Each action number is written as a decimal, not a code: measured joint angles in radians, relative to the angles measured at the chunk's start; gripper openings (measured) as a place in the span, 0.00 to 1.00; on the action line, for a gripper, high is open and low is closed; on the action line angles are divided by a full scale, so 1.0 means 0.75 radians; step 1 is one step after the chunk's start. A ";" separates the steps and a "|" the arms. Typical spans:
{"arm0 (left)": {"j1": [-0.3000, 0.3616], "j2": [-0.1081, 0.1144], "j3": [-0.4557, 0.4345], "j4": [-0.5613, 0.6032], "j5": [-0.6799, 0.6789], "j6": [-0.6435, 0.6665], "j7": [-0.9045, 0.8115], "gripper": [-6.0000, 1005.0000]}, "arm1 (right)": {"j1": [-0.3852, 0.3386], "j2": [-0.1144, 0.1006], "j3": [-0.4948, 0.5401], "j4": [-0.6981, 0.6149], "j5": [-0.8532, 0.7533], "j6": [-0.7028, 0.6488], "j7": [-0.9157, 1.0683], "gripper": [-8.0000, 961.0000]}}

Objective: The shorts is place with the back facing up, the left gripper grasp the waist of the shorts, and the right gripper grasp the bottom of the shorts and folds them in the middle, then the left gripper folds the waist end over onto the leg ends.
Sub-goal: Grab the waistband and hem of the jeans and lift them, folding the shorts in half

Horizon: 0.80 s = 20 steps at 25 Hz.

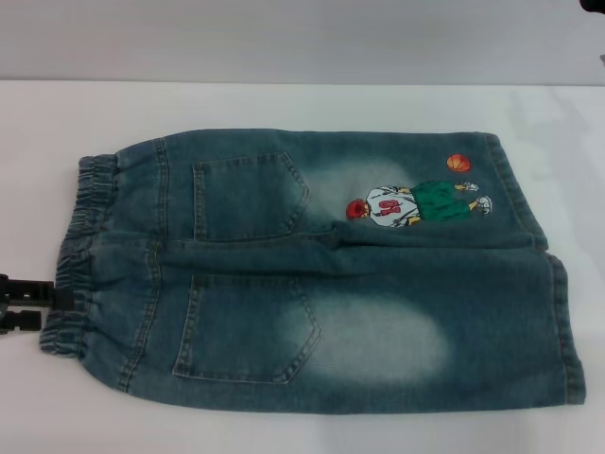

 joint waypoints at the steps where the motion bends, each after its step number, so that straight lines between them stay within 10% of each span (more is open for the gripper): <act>1: 0.000 0.000 0.001 0.000 0.000 0.000 0.000 0.68 | 0.000 0.000 0.000 0.000 0.000 0.000 0.000 0.57; 20: -0.011 -0.003 0.002 0.000 0.000 0.011 0.000 0.67 | 0.008 -0.002 0.000 0.000 0.000 0.000 0.000 0.57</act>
